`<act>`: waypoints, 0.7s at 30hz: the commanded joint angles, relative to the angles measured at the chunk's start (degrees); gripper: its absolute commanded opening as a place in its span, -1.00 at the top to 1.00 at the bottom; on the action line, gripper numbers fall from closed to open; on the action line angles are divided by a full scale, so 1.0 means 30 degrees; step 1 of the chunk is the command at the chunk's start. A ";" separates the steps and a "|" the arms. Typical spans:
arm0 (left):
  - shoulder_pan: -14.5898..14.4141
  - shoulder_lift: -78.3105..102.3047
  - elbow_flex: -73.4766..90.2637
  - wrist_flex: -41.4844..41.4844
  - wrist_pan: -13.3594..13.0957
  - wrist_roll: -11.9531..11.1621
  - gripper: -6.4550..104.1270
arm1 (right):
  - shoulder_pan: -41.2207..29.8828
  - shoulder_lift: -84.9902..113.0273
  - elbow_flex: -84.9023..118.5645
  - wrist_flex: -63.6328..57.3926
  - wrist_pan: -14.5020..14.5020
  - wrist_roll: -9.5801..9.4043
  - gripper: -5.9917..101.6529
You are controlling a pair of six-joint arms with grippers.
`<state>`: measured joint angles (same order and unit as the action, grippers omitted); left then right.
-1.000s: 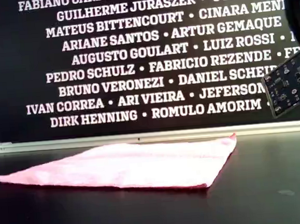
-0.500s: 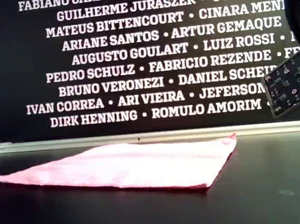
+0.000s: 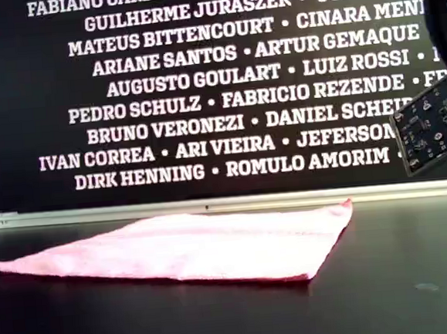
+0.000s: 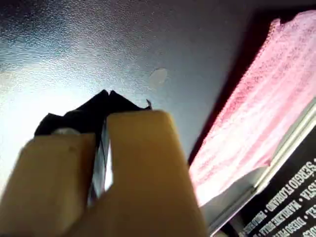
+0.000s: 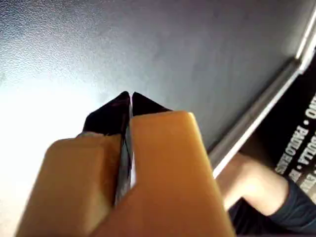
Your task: Fold a cloth
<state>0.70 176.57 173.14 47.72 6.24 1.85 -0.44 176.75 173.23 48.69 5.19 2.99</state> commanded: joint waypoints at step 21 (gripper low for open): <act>0.0088 0.0029 -0.1377 -0.2549 0.0088 -0.0176 -0.53 | 0.6445 0.0645 -0.2021 -0.1553 -0.2432 -0.0205 -0.87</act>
<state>0.70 176.57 173.23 41.66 6.24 1.67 13.71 176.75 170.33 47.02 0.88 2.46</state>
